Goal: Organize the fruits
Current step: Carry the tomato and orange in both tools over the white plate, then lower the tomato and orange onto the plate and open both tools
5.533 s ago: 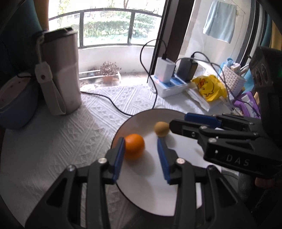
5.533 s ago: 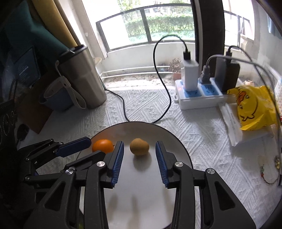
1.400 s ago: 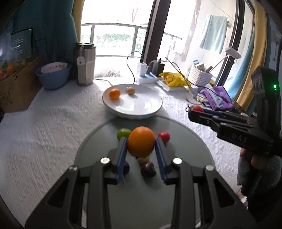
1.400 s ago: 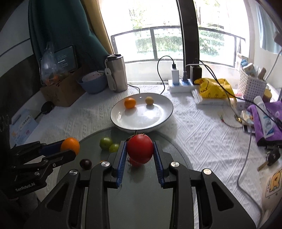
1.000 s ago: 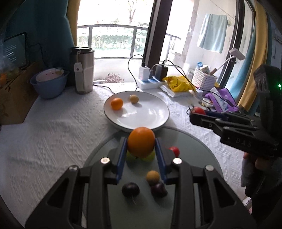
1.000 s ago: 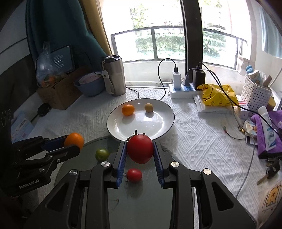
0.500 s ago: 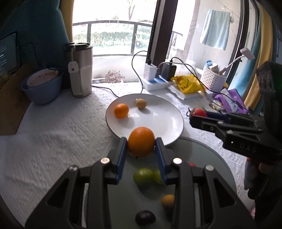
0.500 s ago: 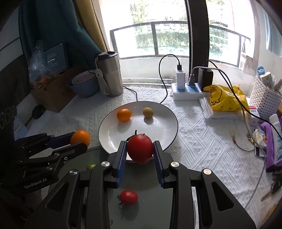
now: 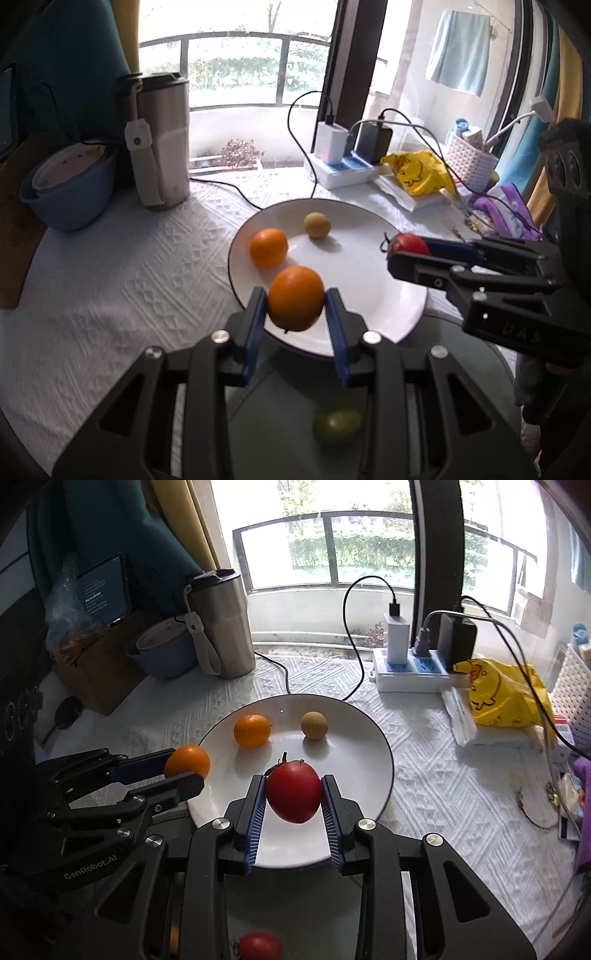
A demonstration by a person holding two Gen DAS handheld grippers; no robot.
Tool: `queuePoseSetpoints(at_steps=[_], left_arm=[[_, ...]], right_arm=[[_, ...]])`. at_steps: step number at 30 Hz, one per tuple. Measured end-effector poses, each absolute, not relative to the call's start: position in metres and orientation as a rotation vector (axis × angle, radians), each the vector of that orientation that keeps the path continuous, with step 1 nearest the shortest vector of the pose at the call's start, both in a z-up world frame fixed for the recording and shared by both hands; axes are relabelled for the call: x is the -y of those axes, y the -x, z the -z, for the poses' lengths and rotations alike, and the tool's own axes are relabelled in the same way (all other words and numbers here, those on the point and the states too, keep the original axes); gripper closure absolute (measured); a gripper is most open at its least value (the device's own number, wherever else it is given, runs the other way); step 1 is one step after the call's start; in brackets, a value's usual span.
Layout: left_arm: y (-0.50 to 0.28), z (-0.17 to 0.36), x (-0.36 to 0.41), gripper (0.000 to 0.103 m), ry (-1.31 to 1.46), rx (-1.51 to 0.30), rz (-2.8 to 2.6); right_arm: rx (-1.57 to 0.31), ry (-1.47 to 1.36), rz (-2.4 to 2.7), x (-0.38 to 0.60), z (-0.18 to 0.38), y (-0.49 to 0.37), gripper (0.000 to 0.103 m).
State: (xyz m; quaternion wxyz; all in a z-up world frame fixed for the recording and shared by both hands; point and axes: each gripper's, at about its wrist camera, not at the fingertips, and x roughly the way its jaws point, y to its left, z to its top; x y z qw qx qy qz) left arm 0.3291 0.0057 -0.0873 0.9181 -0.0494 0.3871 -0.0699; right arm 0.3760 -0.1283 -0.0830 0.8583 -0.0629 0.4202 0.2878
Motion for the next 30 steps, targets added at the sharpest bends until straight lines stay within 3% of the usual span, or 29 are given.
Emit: queuePoseSetpoints(at_steps=[19,30], left_arm=[[-0.368,0.109,-0.015,0.069,0.105,-0.843,0.149],[-0.362,0.102,-0.015,0.068,0.115,-0.834,0.133]], right_arm=[[-0.944,0.150,-0.624,0.083,0.119,-0.430,0.071],[-0.914,0.135,-0.594,0.090,0.109,-0.428,0.071]])
